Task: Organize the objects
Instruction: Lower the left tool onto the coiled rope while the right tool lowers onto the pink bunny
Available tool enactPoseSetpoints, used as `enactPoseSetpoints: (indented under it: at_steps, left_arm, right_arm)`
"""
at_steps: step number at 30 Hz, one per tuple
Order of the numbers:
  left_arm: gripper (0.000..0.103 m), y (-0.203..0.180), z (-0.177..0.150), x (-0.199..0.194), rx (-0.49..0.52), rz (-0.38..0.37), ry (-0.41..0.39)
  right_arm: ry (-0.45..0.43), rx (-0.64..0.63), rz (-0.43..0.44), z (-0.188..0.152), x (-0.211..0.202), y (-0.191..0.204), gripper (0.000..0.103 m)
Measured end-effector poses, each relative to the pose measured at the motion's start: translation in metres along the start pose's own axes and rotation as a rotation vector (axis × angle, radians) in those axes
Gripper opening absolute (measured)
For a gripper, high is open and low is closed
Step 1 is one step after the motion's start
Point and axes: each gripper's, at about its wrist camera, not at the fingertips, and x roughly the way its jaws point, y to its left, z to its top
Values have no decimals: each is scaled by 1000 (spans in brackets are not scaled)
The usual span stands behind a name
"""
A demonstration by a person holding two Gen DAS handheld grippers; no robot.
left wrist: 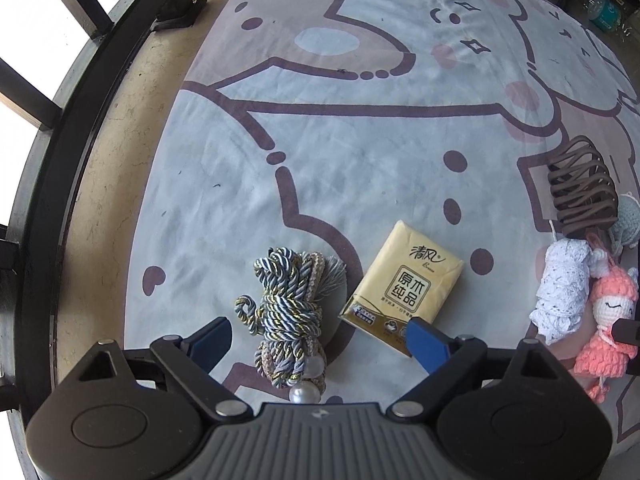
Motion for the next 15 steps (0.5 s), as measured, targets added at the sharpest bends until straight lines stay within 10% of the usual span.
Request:
enactPoseSetpoints:
  at_steps: [15]
  left_arm:
    - [76,17,2,17,-10,45,63]
  right_arm:
    - [79,-27,-47,4,23,12,49]
